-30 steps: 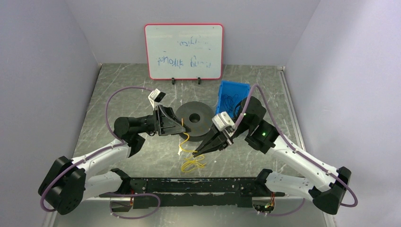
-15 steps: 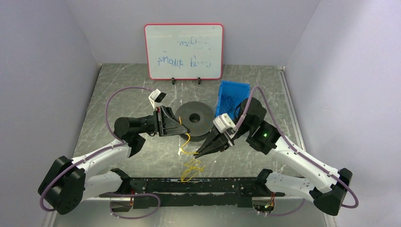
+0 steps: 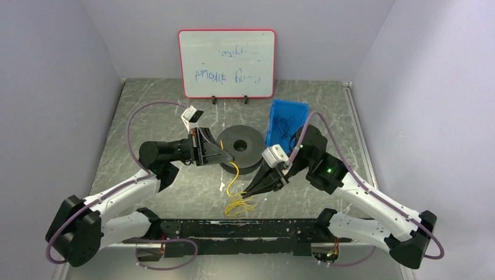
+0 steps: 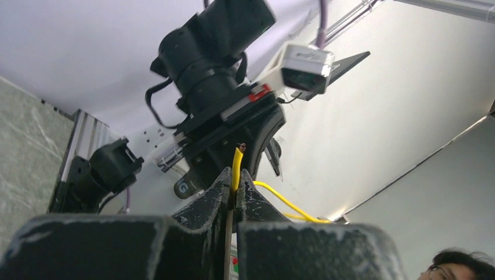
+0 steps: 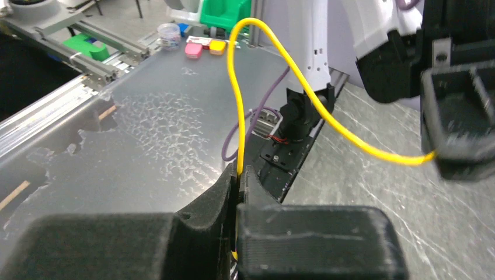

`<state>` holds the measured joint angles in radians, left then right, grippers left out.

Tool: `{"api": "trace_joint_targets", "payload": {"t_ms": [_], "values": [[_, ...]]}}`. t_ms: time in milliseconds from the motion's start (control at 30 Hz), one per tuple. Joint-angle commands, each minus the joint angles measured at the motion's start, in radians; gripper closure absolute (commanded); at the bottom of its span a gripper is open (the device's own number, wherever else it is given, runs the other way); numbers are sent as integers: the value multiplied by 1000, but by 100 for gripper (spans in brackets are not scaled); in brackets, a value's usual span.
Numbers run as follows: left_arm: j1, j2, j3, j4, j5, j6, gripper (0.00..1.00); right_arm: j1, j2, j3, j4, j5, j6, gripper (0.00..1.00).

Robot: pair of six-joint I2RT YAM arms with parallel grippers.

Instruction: Wrap the cables

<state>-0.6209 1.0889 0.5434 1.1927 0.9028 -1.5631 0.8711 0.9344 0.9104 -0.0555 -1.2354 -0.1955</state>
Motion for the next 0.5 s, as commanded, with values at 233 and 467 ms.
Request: {"api": "trace_joint_targets", "payload": {"t_ms": [233,467], "values": [[-7,-156,345,-681,-24,537,93,4,-101,-7,-162,306,-12,100],[-8,-209,560,-1054,-122,800,93,3,-162,-64,-112,545,52,100]]}}
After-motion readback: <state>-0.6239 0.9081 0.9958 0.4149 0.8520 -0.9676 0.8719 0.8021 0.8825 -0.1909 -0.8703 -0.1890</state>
